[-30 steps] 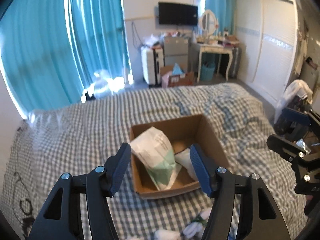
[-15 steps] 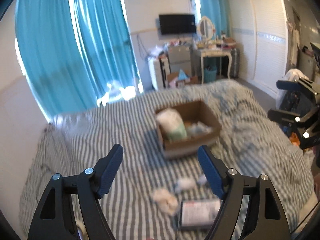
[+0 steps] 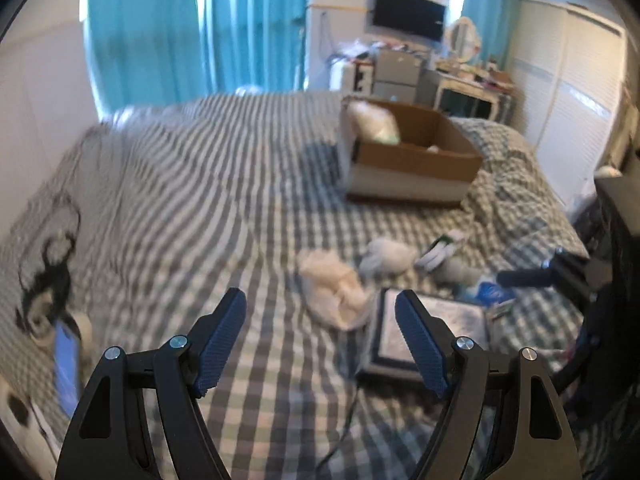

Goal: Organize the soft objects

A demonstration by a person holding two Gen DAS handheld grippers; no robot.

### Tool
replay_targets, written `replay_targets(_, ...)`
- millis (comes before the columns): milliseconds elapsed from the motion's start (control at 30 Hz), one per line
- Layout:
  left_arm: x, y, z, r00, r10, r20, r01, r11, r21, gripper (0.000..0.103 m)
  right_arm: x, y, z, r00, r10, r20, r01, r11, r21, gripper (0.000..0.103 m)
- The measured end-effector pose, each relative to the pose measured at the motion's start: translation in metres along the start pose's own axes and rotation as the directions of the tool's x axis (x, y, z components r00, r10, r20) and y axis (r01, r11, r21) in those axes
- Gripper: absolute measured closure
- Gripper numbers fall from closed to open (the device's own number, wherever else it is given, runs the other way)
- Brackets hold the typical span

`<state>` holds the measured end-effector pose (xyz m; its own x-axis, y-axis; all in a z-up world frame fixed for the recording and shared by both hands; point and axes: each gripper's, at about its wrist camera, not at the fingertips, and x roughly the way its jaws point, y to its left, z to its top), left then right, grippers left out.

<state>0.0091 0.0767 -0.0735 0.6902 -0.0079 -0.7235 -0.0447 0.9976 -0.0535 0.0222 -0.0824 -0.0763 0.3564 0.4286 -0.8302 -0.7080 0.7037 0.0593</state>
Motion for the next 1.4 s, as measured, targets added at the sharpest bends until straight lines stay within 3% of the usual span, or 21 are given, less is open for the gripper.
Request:
replay_targets(100,0.008,0.007,-0.004,1.0,0.027,-0.013,-0.027,1.0,0.004,0.025,0.027,0.006,-0.007,0.996,0.059,-0.06,-0.059,0.998,0.006,0.0)
replay_targets(333,0.024,0.017,-0.005,0.999,0.014,-0.041,-0.014,1.0,0.014,0.025,0.075,0.007,-0.003,0.989,0.002,-0.148,-0.004,1.0,-0.012,0.0)
replay_targets(467,0.029,0.021,-0.003,0.999,0.012,-0.051,-0.011,1.0,0.022,0.025,0.092,0.005,-0.003,0.984,0.016,-0.177,-0.017,1.0,-0.002,0.0)
replay_targets(600,0.031,0.023,-0.002,0.998,0.008,-0.056,-0.007,1.0,0.016,0.025,0.108,-0.004,-0.005,0.974,0.092,-0.205,-0.08,0.995,0.066,0.0)
replay_targets(767,0.033,0.021,0.001,0.998,0.01,-0.058,-0.008,0.999,0.033,0.025,0.096,-0.004,-0.006,0.977,0.133,-0.166,-0.121,0.989,0.084,0.021)
replay_targets(900,0.037,0.008,0.009,0.998,0.043,-0.05,-0.039,0.996,0.079,0.025,0.059,-0.012,-0.001,0.996,0.071,-0.055,-0.066,0.994,0.092,0.023)
replay_targets(1000,0.05,-0.007,0.013,0.997,0.041,-0.073,-0.033,0.994,0.102,0.025,0.03,-0.031,0.005,0.999,-0.045,0.009,0.043,0.994,0.101,0.023)
replay_targets(1100,0.065,-0.021,0.016,0.994,0.012,-0.107,-0.002,0.995,0.095,0.026,0.015,-0.055,0.007,0.988,-0.155,0.022,0.151,0.98,0.127,0.023)
replay_targets(1267,0.098,-0.041,0.009,0.986,0.011,-0.166,0.01,0.992,0.127,0.029,0.01,-0.08,0.001,0.982,-0.186,0.021,0.179,0.965,0.194,0.023)
replay_targets(1300,0.105,-0.04,0.007,0.982,0.003,-0.19,0.02,0.993,0.118,0.03,0.012,-0.082,-0.001,0.983,-0.182,0.018,0.175,0.964,0.199,0.023)
replay_targets(1367,0.122,-0.034,0.004,0.968,-0.005,-0.249,0.026,0.996,0.081,0.052,0.016,-0.085,-0.005,0.986,-0.167,0.009,0.161,0.965,0.208,0.023)
replay_targets(1400,0.127,-0.032,0.003,0.962,-0.011,-0.272,0.031,0.997,0.069,0.068,0.017,-0.086,-0.008,0.987,-0.158,0.005,0.154,0.966,0.209,0.023)
